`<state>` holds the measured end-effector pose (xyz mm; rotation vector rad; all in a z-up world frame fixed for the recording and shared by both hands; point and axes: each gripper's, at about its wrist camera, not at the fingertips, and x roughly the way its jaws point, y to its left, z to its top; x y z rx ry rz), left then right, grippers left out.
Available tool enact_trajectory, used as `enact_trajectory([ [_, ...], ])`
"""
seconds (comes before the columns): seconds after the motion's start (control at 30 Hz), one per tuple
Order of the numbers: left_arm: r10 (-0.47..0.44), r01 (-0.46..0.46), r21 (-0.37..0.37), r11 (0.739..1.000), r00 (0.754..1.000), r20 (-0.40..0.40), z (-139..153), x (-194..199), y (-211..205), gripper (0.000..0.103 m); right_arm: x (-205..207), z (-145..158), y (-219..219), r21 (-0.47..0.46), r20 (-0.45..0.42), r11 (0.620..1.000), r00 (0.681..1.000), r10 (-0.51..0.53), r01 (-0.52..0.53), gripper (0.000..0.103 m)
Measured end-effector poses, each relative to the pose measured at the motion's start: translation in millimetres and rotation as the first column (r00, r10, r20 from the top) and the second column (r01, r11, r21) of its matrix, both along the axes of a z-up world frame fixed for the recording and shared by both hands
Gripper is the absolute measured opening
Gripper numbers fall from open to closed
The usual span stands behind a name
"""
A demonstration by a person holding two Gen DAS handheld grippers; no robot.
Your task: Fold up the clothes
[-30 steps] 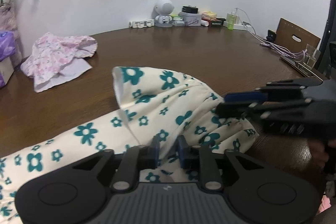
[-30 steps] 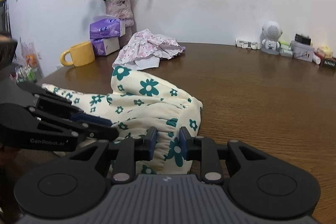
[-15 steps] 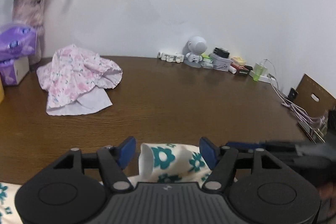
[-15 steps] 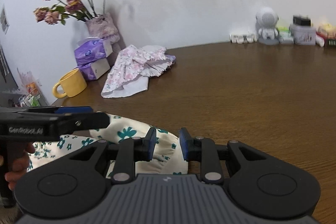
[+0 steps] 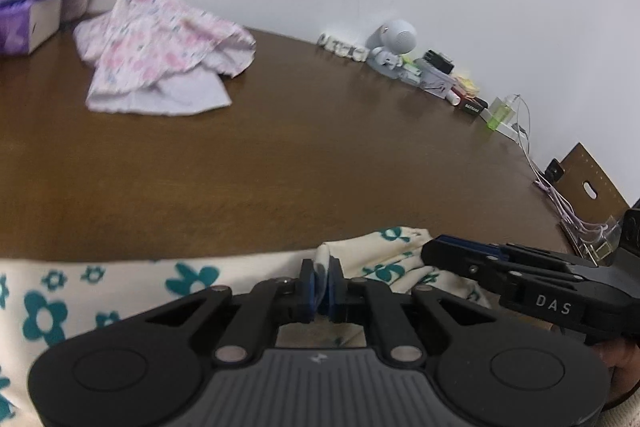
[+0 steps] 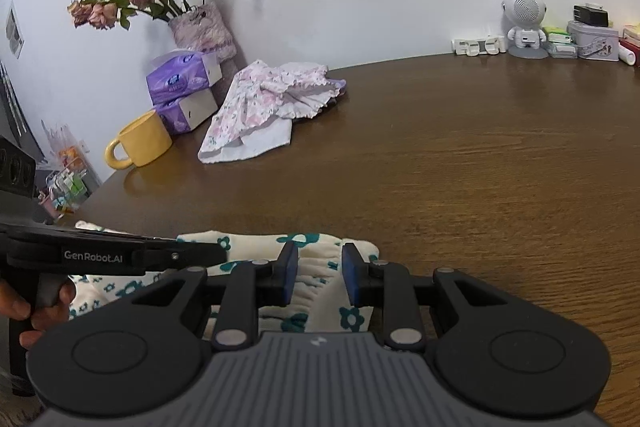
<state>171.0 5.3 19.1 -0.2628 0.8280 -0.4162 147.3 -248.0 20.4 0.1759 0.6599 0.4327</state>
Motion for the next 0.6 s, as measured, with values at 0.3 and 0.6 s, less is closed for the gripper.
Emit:
enact_trajectory([
  [0.3,-0.035,0.033,0.04,0.999,0.997,0.064,-1.5,-8.6,-0.3,0.005,-3.6,-7.9,6.9,-0.052,0.016,0.999,1.0,0.011,-0.01,0.024],
  [0.6,-0.03,0.027,0.031,0.999,0.995,0.092,-4.1,-13.4,0.9,0.007,-8.8,-11.4,15.3,-0.116,0.066,0.993,0.998,0.019,-0.011,0.024],
])
